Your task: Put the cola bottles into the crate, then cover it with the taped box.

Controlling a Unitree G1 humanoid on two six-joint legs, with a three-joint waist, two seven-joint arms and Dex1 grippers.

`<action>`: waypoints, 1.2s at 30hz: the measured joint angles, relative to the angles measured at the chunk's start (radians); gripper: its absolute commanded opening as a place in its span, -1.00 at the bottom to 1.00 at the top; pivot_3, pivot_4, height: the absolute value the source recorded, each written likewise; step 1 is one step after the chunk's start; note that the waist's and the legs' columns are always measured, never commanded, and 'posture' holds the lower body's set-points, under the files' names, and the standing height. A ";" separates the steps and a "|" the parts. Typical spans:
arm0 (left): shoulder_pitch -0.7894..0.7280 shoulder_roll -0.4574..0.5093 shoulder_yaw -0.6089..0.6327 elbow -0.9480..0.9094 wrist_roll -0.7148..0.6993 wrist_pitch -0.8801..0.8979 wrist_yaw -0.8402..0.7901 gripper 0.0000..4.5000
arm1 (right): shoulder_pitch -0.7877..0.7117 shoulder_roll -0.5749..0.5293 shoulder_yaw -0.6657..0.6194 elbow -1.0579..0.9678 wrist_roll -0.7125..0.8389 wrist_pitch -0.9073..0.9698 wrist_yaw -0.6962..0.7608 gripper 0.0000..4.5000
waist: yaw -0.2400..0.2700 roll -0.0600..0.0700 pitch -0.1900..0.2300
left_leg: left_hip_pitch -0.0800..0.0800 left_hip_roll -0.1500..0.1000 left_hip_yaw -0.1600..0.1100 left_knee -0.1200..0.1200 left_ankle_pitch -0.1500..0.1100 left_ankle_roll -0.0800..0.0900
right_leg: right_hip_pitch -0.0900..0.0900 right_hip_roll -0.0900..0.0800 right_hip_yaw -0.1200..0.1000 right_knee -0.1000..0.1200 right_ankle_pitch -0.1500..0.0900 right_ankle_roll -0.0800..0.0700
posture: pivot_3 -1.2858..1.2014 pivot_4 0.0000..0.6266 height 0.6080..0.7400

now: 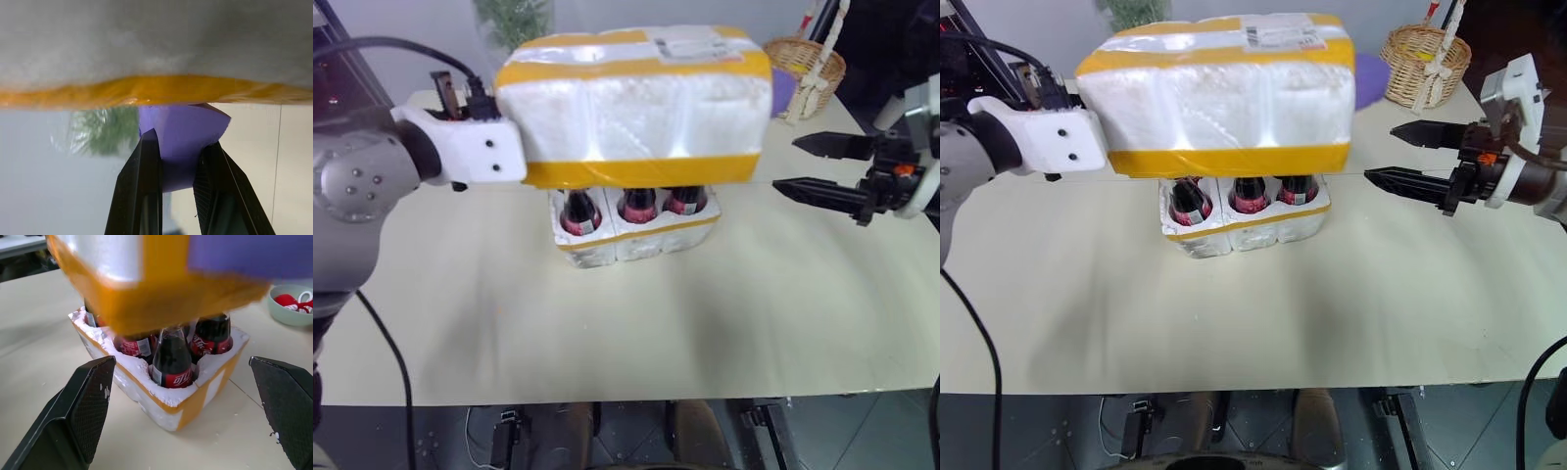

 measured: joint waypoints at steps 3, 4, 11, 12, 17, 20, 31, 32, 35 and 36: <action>0.044 0.012 -0.001 0.003 0.081 -0.043 0.024 -0.87 | 0.002 0.017 -0.002 -0.012 0.009 0.004 -0.018 1.00 | 0.001 0.000 0.000 | 0.000 0.000 0.000 0.000 0.000 0.000 | 0.001 0.000 0.000 0.000 0.000 0.000 | 0.03 -0.52 0.96; 0.052 0.008 0.000 0.004 0.097 -0.047 0.030 -0.87 | 0.002 0.022 -0.003 -0.013 0.011 0.006 -0.024 1.00 | 0.001 0.000 0.000 | 0.000 0.000 0.000 0.000 0.000 0.000 | 0.001 0.000 0.000 0.000 0.000 0.000 | 0.03 -0.52 0.96; 0.107 -0.098 -0.017 -0.050 0.135 -0.009 0.016 -0.87 | -0.001 0.027 -0.003 -0.033 0.023 0.027 -0.059 1.00 | 0.003 0.000 0.000 | 0.000 0.000 0.000 0.001 0.000 0.000 | 0.001 0.000 0.000 0.000 0.000 0.000 | 0.03 -0.52 0.96; 0.112 -0.112 -0.021 -0.051 0.141 -0.003 0.009 -0.42 | -0.003 0.027 -0.004 -0.033 0.028 0.028 -0.061 1.00 | 0.003 0.000 0.000 | 0.000 0.000 0.000 0.001 0.000 0.000 | 0.001 0.000 0.000 0.000 0.000 0.000 | 0.03 -0.52 0.96; 0.112 -0.124 -0.030 -0.053 0.163 -0.003 -0.015 0.69 | 0.000 0.026 -0.018 -0.029 0.035 0.024 -0.050 1.00 | 0.003 0.000 0.000 | 0.000 0.000 0.000 0.000 0.000 0.000 | 0.001 0.000 0.000 0.000 0.000 0.000 | 0.03 -0.52 0.96; 0.136 -0.124 -0.011 -0.054 0.166 0.004 -0.040 0.92 | 0.024 0.025 -0.042 -0.004 0.031 0.006 -0.027 1.00 | 0.003 0.000 0.000 | 0.000 0.000 0.000 0.001 0.000 0.000 | 0.001 0.000 0.000 0.000 0.000 0.000 | 0.03 -0.52 0.96; 0.409 -0.078 0.356 -0.041 -0.204 0.185 -0.360 0.92 | 0.143 -0.013 -0.070 0.040 -0.044 -0.085 0.068 1.00 | 0.002 0.001 0.000 | 0.001 0.000 0.000 0.001 0.000 0.000 | 0.001 0.000 0.000 0.000 0.000 0.000 | 0.03 -0.52 0.96; 0.407 -0.093 0.417 -0.016 -0.302 0.245 -0.411 0.92 | 0.149 -0.014 -0.072 0.044 -0.047 -0.094 0.077 1.00 | 0.004 0.001 0.000 | 0.001 0.000 0.000 0.001 0.000 0.000 | 0.002 0.000 0.000 0.000 0.000 0.000 | 0.03 -0.52 0.96; 0.362 -0.116 0.555 0.078 -0.630 0.485 -0.583 0.92 | 0.163 -0.031 -0.077 0.070 -0.063 -0.105 0.105 1.00 | 0.005 0.000 0.000 | 0.001 0.000 0.000 0.002 0.000 0.000 | 0.002 0.000 -0.001 0.000 0.000 0.000 | 0.03 -0.52 0.96; 0.334 -0.115 0.578 0.106 -0.695 0.535 -0.611 0.92 | 0.164 -0.037 -0.078 0.077 -0.064 -0.107 0.112 1.00 | 0.005 0.000 0.000 | 0.001 0.001 -0.001 0.002 0.000 0.000 | 0.002 0.000 -0.001 0.000 0.000 0.000 | 0.03 -0.52 0.96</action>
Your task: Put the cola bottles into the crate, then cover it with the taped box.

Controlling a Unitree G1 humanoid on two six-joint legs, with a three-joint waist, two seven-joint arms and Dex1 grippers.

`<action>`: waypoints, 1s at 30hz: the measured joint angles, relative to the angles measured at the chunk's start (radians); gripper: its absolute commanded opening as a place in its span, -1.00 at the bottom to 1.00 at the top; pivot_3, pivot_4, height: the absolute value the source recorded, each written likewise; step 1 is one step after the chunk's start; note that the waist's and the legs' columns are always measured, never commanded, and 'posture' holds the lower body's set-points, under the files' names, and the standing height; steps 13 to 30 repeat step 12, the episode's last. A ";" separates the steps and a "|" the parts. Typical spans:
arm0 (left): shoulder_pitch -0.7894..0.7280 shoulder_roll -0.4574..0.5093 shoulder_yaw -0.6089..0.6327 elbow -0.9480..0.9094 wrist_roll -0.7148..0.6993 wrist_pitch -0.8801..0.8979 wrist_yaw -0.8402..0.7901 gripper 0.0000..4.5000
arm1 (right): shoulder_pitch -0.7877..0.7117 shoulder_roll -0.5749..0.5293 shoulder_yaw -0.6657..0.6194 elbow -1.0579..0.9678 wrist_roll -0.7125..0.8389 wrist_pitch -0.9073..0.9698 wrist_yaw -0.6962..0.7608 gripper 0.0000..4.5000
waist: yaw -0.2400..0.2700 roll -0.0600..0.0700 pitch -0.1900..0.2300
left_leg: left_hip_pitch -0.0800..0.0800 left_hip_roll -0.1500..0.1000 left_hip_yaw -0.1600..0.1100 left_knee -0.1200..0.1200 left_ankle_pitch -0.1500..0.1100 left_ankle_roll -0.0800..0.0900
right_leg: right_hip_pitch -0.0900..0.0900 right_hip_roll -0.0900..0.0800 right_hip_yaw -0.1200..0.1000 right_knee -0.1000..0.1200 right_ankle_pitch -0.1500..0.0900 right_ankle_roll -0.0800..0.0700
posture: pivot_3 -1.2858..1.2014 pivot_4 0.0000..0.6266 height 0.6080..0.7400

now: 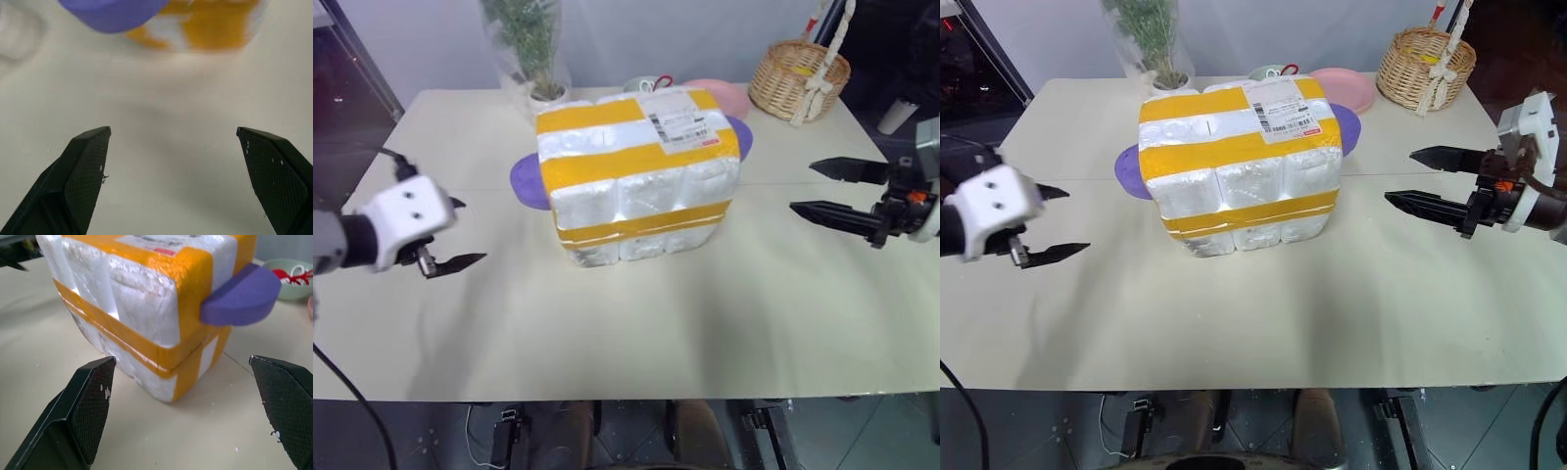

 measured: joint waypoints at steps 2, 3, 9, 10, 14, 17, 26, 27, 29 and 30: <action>-0.138 0.022 0.023 0.134 -0.141 0.108 -0.041 0.92 | 0.007 -0.014 -0.001 0.016 0.000 -0.006 0.036 1.00 | 0.000 0.000 0.000 | 0.000 0.000 0.000 0.000 0.000 0.000 | 0.000 0.000 0.000 0.001 0.000 0.000 | 0.03 -0.52 0.96; -0.184 0.042 0.028 0.185 -0.170 0.130 -0.042 0.92 | 0.007 -0.018 -0.001 0.017 0.001 -0.006 0.052 1.00 | -0.005 0.000 0.000 | 0.001 0.000 0.000 0.000 0.000 0.000 | 0.001 0.000 0.000 0.000 0.000 0.000 | 0.03 -0.52 0.96; -0.320 0.088 -0.054 0.339 -0.288 0.176 -0.075 0.92 | -0.011 -0.024 0.005 0.023 0.012 -0.002 0.102 1.00 | -0.025 0.001 0.000 | 0.001 0.000 0.000 -0.001 0.000 0.000 | 0.001 0.000 0.000 0.000 0.000 0.000 | 0.03 -0.52 0.96; -0.332 0.096 -0.074 0.351 -0.294 0.169 -0.076 0.92 | -0.023 -0.024 0.007 0.022 0.017 0.005 0.101 1.00 | -0.028 0.001 0.000 | 0.001 0.000 0.000 -0.001 0.000 0.000 | 0.001 0.000 0.000 0.000 0.000 0.000 | 0.03 -0.52 0.96; -0.335 0.105 -0.110 0.361 -0.293 0.141 -0.075 0.92 | -0.046 -0.023 0.011 0.011 0.028 0.019 0.092 1.00 | -0.031 0.001 0.000 | 0.001 0.000 0.000 -0.002 0.000 0.000 | 0.000 0.000 0.000 0.000 0.000 0.000 | 0.03 -0.52 0.96; -0.335 0.105 -0.110 0.361 -0.293 0.141 -0.075 0.92 | -0.046 -0.023 0.011 0.011 0.028 0.019 0.092 1.00 | -0.031 0.001 0.000 | 0.001 0.000 0.000 -0.002 0.000 0.000 | 0.000 0.000 0.000 0.000 0.000 0.000 | 0.03 -0.52 0.96; -0.335 0.105 -0.110 0.361 -0.293 0.141 -0.075 0.92 | -0.046 -0.023 0.011 0.011 0.028 0.019 0.092 1.00 | -0.031 0.001 0.000 | 0.001 0.000 0.000 -0.002 0.000 0.000 | 0.000 0.000 0.000 0.000 0.000 0.000 | 0.03 -0.52 0.96; -0.335 0.105 -0.110 0.361 -0.293 0.141 -0.075 0.92 | -0.046 -0.023 0.011 0.011 0.028 0.019 0.092 1.00 | -0.031 0.001 0.000 | 0.001 0.000 0.000 -0.002 0.000 0.000 | 0.000 0.000 0.000 0.000 0.000 0.000 | 0.03 -0.52 0.96; -0.335 0.105 -0.110 0.361 -0.293 0.141 -0.075 0.92 | -0.046 -0.023 0.011 0.011 0.028 0.019 0.092 1.00 | -0.031 0.001 0.000 | 0.001 0.000 0.000 -0.002 0.000 0.000 | 0.000 0.000 0.000 0.000 0.000 0.000 | 0.03 -0.52 0.96; -0.335 0.105 -0.110 0.361 -0.293 0.141 -0.075 0.92 | -0.046 -0.023 0.011 0.011 0.028 0.019 0.092 1.00 | -0.031 0.001 0.000 | 0.001 0.000 0.000 -0.002 0.000 0.000 | 0.000 0.000 0.000 0.000 0.000 0.000 | 0.03 -0.52 0.96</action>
